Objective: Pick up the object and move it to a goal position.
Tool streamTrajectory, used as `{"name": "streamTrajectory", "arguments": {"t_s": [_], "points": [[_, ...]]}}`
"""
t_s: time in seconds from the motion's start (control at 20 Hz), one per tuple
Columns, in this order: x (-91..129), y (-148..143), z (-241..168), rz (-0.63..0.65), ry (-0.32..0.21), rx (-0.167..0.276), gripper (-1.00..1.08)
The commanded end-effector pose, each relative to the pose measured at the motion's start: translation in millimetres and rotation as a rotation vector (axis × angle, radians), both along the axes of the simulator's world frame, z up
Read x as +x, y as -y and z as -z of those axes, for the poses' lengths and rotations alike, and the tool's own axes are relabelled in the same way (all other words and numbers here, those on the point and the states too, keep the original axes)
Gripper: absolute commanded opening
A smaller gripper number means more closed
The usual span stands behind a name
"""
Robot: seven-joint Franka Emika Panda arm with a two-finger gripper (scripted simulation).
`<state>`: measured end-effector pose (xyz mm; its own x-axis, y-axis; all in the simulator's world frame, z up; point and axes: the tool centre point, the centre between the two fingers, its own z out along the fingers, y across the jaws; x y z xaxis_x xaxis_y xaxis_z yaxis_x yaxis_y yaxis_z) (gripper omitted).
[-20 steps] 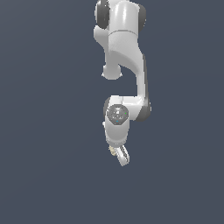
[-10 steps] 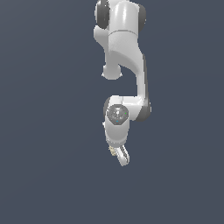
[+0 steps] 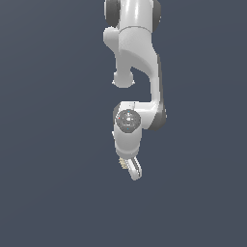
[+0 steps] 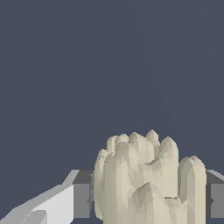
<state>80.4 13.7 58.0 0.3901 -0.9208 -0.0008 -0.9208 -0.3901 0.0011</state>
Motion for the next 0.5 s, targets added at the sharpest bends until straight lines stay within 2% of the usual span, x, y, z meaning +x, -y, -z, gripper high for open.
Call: {"name": "streamTrajectory", "arguments": {"t_s": [0.0, 0.45], "points": [[-3.1, 2.9, -11.2, 0.000, 0.001, 0.001, -1.00], [-25.3, 20.8, -79.8, 0.001, 0.001, 0.002, -1.00]]}}
